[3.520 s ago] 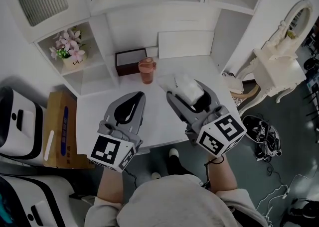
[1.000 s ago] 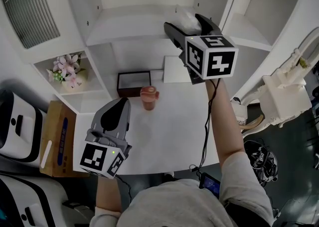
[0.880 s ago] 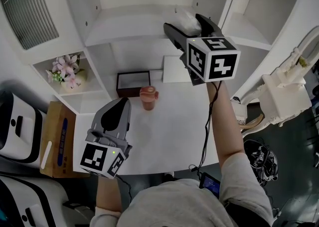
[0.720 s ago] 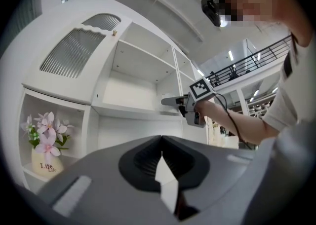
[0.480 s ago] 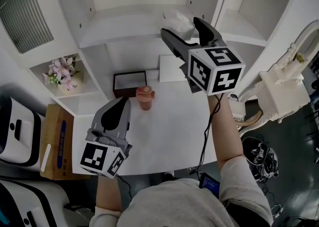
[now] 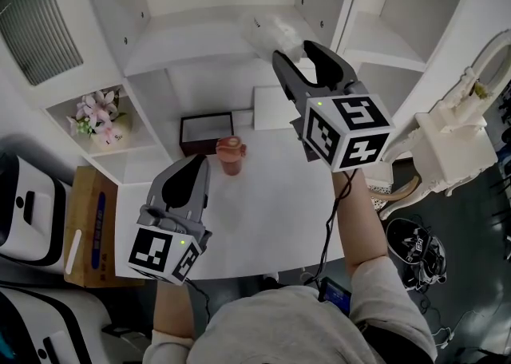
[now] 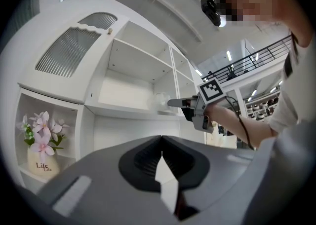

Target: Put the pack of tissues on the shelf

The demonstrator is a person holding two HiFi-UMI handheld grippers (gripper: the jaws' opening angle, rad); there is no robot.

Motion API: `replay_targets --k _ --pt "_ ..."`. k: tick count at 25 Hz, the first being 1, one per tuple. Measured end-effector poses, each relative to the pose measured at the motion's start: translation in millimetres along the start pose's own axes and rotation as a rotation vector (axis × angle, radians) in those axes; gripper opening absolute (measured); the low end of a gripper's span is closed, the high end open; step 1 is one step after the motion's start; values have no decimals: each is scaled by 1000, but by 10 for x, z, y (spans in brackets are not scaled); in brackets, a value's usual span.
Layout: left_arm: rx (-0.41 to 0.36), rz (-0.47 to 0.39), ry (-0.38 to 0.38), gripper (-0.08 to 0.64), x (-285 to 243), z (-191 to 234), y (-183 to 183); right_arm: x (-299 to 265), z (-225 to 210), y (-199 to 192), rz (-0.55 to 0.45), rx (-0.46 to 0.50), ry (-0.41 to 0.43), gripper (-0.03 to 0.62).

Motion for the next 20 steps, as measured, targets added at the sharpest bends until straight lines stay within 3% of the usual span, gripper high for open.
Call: replay_targets --k 8,17,20 --pt "-17 11 21 0 92 -1 34 -207 -51 -67 12 -11 -17 233" --pt "-9 13 2 0 186 -20 39 64 48 25 -21 -11 -24 233" --pt "0 11 -19 0 214 -64 36 221 127 60 -21 -29 -7 180"
Point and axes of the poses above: the fingertips, and each gripper's own axes: x backward along the fingers, z to its left, y out of its top, the point moved 7 cm from there along x, backward along the fingers, and after that the axes turned 13 degrees about -z, right-handed, at the moved point
